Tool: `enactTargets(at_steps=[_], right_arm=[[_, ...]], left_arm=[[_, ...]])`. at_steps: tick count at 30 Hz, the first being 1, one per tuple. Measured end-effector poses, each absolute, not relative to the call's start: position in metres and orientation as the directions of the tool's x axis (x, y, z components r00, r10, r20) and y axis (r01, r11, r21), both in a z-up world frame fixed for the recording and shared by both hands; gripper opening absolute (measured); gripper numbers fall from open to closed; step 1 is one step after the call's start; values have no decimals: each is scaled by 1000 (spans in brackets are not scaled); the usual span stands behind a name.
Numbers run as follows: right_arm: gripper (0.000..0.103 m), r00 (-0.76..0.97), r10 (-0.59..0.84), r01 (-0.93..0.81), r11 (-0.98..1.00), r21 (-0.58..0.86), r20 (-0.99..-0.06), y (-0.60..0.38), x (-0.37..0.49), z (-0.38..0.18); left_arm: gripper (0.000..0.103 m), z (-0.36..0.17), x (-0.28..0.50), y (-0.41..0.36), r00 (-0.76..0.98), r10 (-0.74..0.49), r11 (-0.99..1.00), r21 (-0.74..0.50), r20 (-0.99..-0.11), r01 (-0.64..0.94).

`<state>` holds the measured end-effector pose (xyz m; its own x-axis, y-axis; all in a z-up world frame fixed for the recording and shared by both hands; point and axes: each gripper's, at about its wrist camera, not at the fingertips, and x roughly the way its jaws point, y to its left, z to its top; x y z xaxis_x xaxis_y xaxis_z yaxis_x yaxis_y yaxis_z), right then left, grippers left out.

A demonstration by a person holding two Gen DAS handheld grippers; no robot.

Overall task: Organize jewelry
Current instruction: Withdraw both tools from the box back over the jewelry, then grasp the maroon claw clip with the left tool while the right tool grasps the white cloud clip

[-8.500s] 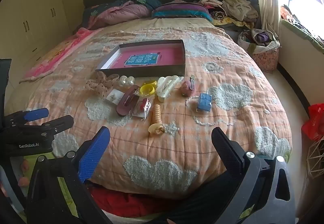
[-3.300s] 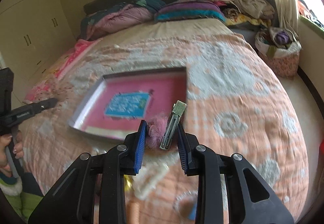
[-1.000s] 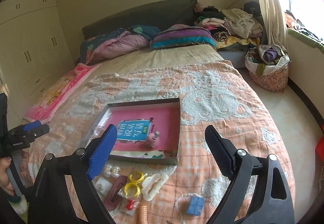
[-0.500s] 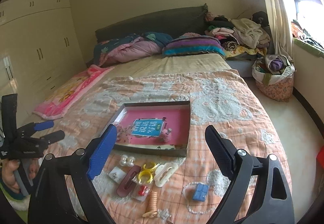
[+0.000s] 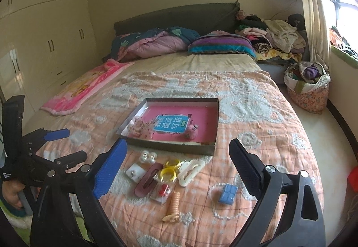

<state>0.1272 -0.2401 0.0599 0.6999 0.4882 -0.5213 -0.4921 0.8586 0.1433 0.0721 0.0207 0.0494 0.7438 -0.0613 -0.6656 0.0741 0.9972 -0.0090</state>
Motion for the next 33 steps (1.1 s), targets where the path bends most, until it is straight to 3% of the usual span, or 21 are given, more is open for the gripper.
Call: enactTargets(at_steps=[17,33], right_arm=[[92,634,481,-528,841,116,-606,-233,112,22],[92,595,422,-478,870,121,-684,-252,117,-23]], left_arm=[[94,10,57,8,669,-77,993,2,-739,117],[94,-42,59,-17,530,-215,971,-119,-820,209]])
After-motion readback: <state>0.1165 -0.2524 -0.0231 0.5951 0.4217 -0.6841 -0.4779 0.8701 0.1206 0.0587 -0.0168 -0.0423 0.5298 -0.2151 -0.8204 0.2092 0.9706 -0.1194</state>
